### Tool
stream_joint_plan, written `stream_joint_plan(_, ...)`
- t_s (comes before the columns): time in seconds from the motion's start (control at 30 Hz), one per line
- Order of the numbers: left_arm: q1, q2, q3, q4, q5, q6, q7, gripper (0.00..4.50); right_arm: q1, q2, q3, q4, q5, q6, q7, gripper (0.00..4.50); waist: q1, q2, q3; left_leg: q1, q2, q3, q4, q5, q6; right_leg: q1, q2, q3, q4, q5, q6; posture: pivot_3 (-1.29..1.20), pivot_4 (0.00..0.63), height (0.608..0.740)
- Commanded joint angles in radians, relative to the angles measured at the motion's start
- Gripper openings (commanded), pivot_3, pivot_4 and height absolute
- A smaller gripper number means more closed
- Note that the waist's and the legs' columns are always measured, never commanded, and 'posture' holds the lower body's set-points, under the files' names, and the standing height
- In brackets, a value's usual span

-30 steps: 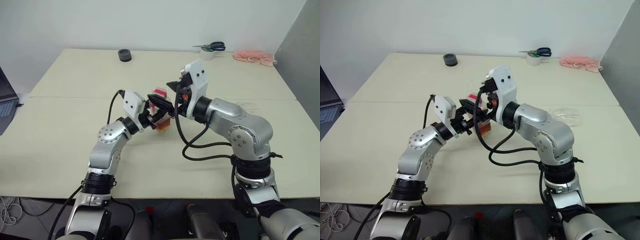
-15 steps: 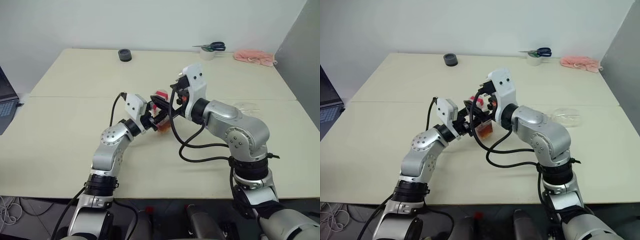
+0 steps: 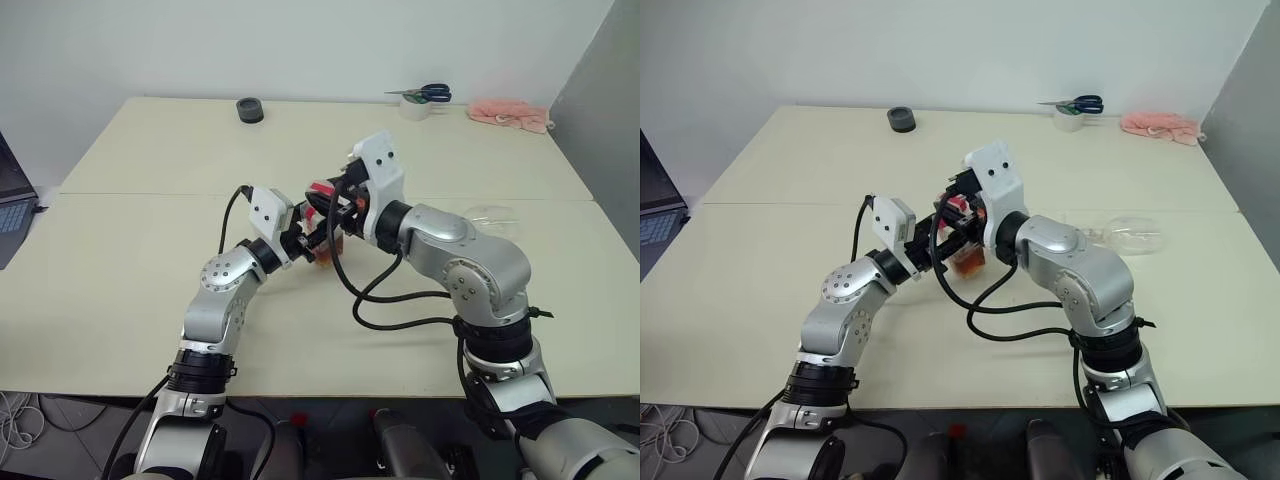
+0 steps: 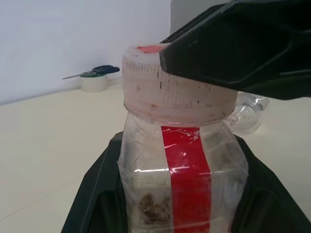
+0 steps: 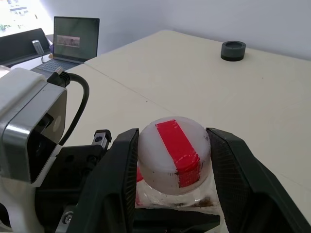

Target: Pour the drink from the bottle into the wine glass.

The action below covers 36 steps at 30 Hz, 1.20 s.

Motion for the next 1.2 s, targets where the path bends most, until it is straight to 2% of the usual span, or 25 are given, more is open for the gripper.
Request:
stream_joint_plan(0.03,-0.015,0.008,0.005,-0.072,-0.014,-0.009,-0.008,1.95,-0.009,-0.031,-0.012,0.012,-0.011,-0.045,0.043,1.81,0.0,0.0,0.0,0.0,0.0,0.0,0.0,0.0,0.0,0.0,0.0,0.0,0.0,0.0,0.0,0.0,0.15,0.74)
stream_joint_plan(0.13,-0.021,0.013,0.003,-0.079,-0.029,0.003,-0.027,1.95,-0.011,-0.07,-0.04,0.067,0.034,-0.155,0.186,1.81,0.0,0.0,0.0,0.0,0.0,0.0,0.0,0.0,0.0,0.0,0.0,0.0,0.0,0.0,0.0,0.0,0.15,0.74)
stream_joint_plan(0.23,-0.018,0.041,0.003,-0.119,-0.063,0.046,-0.076,1.95,-0.048,-0.249,-0.088,0.23,0.173,-0.224,0.627,1.81,0.002,0.0,0.0,0.0,0.0,0.0,0.0,0.0,0.0,0.001,0.0,0.0,-0.001,0.0,0.0,0.0,0.15,0.74)
stream_joint_plan(0.3,-0.01,0.063,0.014,-0.155,-0.091,0.093,-0.092,1.95,-0.081,-0.351,-0.092,0.353,0.182,-0.312,0.834,1.81,0.004,0.001,0.002,0.0,-0.001,0.0,0.0,0.0,0.0,0.002,-0.001,-0.001,-0.002,0.0,0.0,0.0,0.15,0.74)
stream_joint_plan(0.37,0.009,0.089,0.029,-0.203,-0.118,0.135,-0.102,1.95,-0.121,-0.401,-0.072,0.466,0.137,-0.404,0.927,1.81,0.0,0.001,0.002,0.0,-0.001,0.0,0.0,0.0,0.0,0.002,-0.001,-0.001,-0.003,0.0,0.0,0.0,0.15,0.74)
stream_joint_plan(0.5,0.027,0.116,0.038,-0.242,-0.136,0.172,-0.102,1.95,-0.141,-0.434,-0.034,0.538,0.106,-0.484,1.036,1.81,-0.02,0.001,0.002,0.002,0.001,0.0,-0.001,0.0,0.001,0.002,0.001,-0.001,-0.001,-0.001,-0.001,0.0,0.15,0.74)
stream_joint_plan(0.57,0.032,0.123,0.042,-0.252,-0.137,0.185,-0.096,1.94,-0.151,-0.439,-0.031,0.569,0.087,-0.512,1.039,1.81,-0.023,0.001,0.002,0.002,0.002,-0.002,-0.001,0.0,0.001,0.002,0.002,-0.002,0.0,-0.001,-0.002,0.0,0.15,0.74)
stream_joint_plan(0.7,0.034,0.123,0.039,-0.255,-0.129,0.187,-0.086,1.94,-0.179,-0.424,-0.073,0.584,0.148,-0.459,1.024,1.81,-0.022,0.002,0.002,0.001,0.001,-0.002,0.0,0.0,0.0,0.002,0.002,-0.002,0.0,-0.001,-0.002,0.0,0.15,0.74)
stream_joint_plan(0.83,0.019,0.112,0.031,-0.23,-0.12,0.169,-0.075,1.92,-0.185,-0.418,-0.124,0.558,0.181,-0.433,0.968,3.21,-0.019,0.002,0.003,0.001,0.0,-0.002,0.001,0.0,0.0,0.002,0.0,-0.002,0.0,-0.001,-0.002,0.0,0.15,0.74)
stream_joint_plan(0.93,0.008,0.103,0.025,-0.209,-0.113,0.154,-0.078,1.92,-0.163,-0.424,-0.142,0.462,0.185,-0.394,0.914,4.29,-0.016,0.002,0.003,0.001,0.0,-0.002,0.0,0.0,0.0,0.002,0.0,-0.003,0.0,-0.001,-0.002,0.0,0.15,0.74)
stream_joint_plan(0.97,0.004,0.1,0.024,-0.203,-0.111,0.15,-0.079,1.92,-0.16,-0.421,-0.161,0.429,0.218,-0.349,0.895,4.5,-0.017,0.002,0.003,0.001,0.0,-0.002,0.0,0.0,0.0,0.002,0.0,-0.003,0.0,-0.001,-0.002,0.0,0.15,0.74)
stream_joint_plan(1.03,-0.006,0.094,0.023,-0.184,-0.105,0.134,-0.078,1.92,-0.156,-0.4,-0.202,0.35,0.248,-0.29,0.798,4.5,-0.016,0.002,0.003,0.001,0.0,-0.002,-0.001,0.0,0.0,0.001,0.0,-0.002,0.0,-0.001,-0.002,0.0,0.15,0.74)
stream_joint_plan(1.2,-0.043,0.079,0.019,-0.115,-0.07,0.084,-0.063,1.92,-0.13,-0.291,-0.223,0.117,0.195,-0.132,0.4,4.5,-0.015,0.002,0.003,0.0,0.0,-0.003,0.0,0.0,0.0,0.001,0.0,-0.003,0.001,-0.001,-0.002,0.0,0.15,0.74)
